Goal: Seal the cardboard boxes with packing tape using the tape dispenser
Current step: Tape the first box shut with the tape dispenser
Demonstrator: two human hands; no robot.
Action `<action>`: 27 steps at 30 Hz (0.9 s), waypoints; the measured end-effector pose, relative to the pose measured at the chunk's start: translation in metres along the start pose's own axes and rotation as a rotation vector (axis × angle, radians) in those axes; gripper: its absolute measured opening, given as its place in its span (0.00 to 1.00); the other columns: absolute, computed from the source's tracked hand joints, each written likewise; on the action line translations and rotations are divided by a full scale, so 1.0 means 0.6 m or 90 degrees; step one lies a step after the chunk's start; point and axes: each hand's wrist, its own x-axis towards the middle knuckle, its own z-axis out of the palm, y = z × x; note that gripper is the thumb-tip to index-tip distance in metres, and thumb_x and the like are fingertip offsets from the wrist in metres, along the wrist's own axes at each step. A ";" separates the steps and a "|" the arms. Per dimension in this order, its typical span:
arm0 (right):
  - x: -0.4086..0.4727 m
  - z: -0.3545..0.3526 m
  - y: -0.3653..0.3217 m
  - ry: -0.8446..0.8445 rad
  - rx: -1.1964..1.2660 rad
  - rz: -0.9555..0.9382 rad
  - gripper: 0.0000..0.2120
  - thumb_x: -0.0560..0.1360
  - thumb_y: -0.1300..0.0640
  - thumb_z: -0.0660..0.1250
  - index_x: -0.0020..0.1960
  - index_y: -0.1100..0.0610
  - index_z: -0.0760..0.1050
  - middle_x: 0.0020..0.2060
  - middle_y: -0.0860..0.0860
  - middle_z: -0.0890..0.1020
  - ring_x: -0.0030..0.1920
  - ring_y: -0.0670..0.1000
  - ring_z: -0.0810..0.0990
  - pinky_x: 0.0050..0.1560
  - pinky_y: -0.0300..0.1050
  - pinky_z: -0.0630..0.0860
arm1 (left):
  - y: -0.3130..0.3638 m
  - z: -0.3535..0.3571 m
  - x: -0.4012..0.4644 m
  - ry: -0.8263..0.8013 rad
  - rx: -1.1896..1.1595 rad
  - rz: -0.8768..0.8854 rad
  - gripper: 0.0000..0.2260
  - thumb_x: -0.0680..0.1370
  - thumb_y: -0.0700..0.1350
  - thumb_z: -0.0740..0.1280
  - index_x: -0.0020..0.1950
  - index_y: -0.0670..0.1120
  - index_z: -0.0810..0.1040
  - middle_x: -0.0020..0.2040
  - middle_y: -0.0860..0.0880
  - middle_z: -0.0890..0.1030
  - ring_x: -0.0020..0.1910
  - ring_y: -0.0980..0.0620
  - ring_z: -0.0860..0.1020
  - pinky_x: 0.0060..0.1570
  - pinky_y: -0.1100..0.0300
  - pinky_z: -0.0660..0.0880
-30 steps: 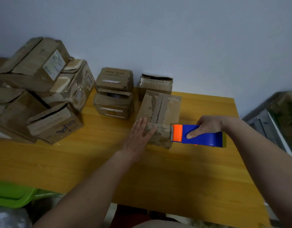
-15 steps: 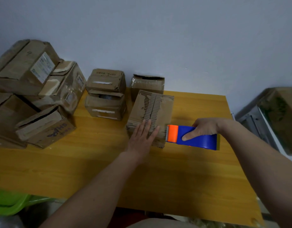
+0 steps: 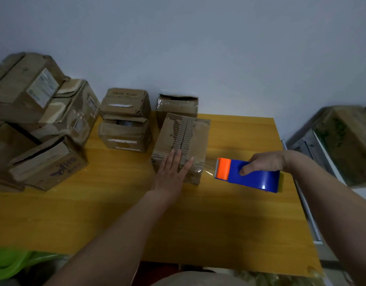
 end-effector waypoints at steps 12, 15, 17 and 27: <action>0.047 0.058 -0.064 0.247 -0.233 0.107 0.13 0.77 0.47 0.61 0.37 0.53 0.67 0.41 0.50 0.78 0.41 0.52 0.77 0.38 0.44 0.69 | 0.002 -0.005 -0.006 -0.001 -0.046 -0.038 0.42 0.78 0.43 0.64 0.75 0.61 0.33 0.77 0.44 0.33 0.74 0.40 0.31 0.70 0.37 0.32; 0.056 0.087 -0.010 0.310 -0.240 0.152 0.12 0.79 0.48 0.58 0.41 0.54 0.69 0.40 0.50 0.78 0.42 0.53 0.78 0.38 0.44 0.69 | 0.003 -0.011 -0.010 -0.019 -0.064 -0.048 0.41 0.78 0.43 0.64 0.76 0.62 0.35 0.77 0.46 0.33 0.75 0.42 0.32 0.70 0.34 0.33; 0.065 0.106 0.018 0.265 -0.114 0.160 0.16 0.80 0.44 0.57 0.43 0.56 0.69 0.37 0.52 0.76 0.39 0.53 0.76 0.39 0.45 0.69 | 0.009 -0.020 -0.014 -0.028 -0.072 -0.070 0.42 0.77 0.45 0.66 0.76 0.63 0.37 0.78 0.46 0.34 0.75 0.42 0.33 0.69 0.33 0.33; 0.119 0.219 0.042 0.245 0.040 0.154 0.33 0.78 0.51 0.60 0.72 0.70 0.52 0.64 0.62 0.74 0.63 0.59 0.75 0.56 0.46 0.72 | 0.031 -0.059 -0.045 -0.094 -0.102 -0.110 0.41 0.74 0.52 0.70 0.78 0.45 0.49 0.78 0.43 0.50 0.76 0.43 0.52 0.73 0.45 0.54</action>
